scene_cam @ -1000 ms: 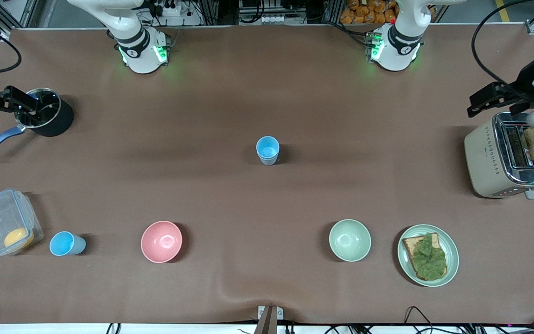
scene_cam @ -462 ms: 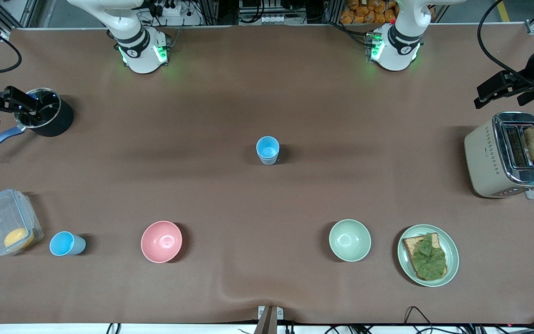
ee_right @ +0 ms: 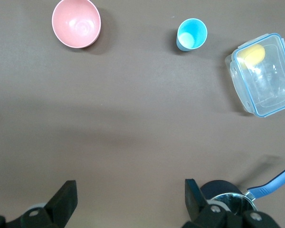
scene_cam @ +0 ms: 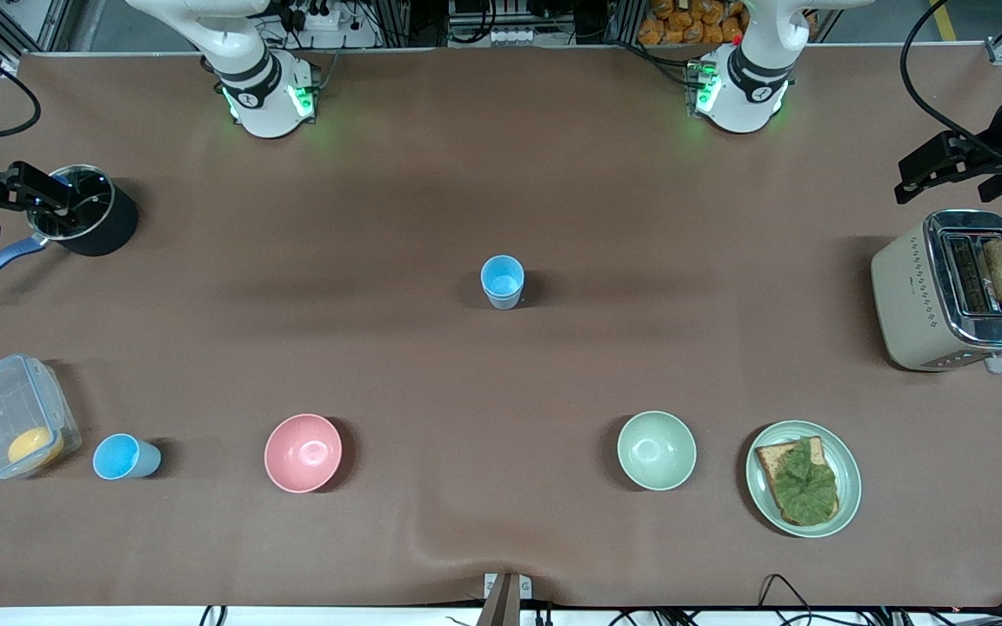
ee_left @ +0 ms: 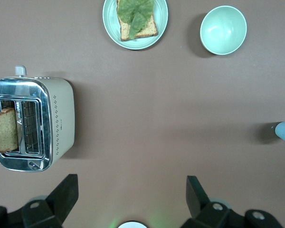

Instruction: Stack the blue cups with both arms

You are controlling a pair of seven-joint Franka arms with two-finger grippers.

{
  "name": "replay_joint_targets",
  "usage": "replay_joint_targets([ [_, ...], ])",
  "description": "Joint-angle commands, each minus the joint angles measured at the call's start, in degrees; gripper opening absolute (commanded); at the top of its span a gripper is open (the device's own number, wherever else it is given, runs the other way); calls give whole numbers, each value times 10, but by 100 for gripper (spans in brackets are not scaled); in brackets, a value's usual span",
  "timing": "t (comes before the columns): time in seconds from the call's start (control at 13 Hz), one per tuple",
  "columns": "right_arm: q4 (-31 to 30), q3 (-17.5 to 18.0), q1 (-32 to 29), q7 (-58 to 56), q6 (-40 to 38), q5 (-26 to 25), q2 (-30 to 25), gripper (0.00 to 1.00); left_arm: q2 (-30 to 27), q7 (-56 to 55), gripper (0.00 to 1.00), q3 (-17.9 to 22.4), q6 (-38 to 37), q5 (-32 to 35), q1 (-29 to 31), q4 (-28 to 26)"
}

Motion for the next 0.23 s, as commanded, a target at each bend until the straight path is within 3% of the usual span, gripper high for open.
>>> replay_joint_targets([
  [0.0, 1, -1, 3, -2, -1, -1, -1, 100, -6, 15, 100, -2, 7, 13, 0, -7],
  [0.15, 1, -1, 2, -2, -1, -2, 0, 100, -5, 14, 100, -2, 7, 13, -1, -7],
])
